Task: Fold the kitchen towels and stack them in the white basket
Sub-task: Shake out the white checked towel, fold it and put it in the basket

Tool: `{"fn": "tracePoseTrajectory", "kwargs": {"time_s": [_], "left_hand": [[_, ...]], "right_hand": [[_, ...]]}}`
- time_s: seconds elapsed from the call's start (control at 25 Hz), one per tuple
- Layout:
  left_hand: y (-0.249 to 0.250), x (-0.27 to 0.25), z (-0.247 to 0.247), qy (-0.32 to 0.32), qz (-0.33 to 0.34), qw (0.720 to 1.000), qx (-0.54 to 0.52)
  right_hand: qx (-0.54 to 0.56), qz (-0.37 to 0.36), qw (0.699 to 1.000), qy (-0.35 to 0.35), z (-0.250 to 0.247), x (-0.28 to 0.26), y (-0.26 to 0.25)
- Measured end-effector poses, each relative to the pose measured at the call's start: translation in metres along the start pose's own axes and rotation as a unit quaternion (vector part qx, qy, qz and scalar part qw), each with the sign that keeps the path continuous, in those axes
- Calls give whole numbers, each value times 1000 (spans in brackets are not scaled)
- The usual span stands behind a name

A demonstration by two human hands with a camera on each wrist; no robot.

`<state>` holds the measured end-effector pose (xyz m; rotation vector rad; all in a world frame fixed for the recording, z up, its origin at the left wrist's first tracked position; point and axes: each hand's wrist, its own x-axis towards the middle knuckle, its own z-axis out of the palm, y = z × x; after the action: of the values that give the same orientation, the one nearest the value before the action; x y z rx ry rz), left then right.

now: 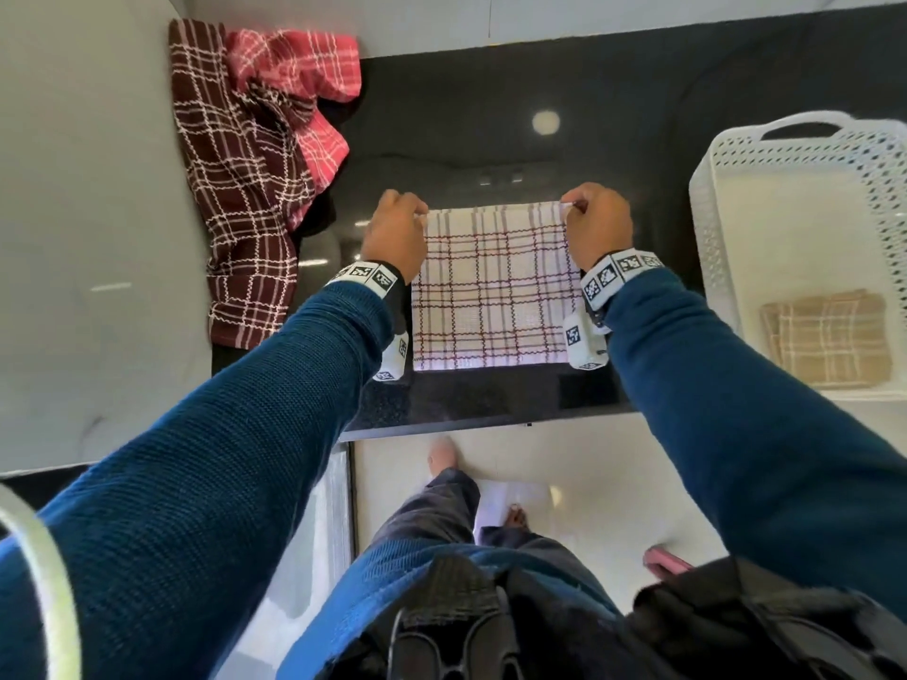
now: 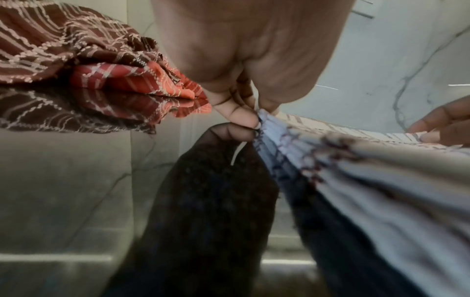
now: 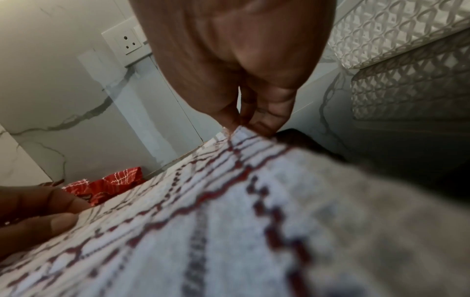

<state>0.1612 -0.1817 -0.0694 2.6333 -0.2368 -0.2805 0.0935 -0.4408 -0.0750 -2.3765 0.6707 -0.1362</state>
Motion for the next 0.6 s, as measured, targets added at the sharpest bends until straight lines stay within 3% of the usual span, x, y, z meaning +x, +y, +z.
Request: {"fn": "tracePoseTrajectory", "kwargs": {"time_s": [0.2, 0.48, 0.6], "left_hand": [[7, 8, -8, -44, 33, 997, 46], [6, 14, -10, -36, 35, 998, 37], [6, 10, -7, -23, 43, 998, 41]], "right_hand": [[-34, -25, 999, 8, 1, 5, -3], [-50, -77, 996, 22, -5, 4, -18], [-32, -30, 999, -5, -4, 7, -16]]}}
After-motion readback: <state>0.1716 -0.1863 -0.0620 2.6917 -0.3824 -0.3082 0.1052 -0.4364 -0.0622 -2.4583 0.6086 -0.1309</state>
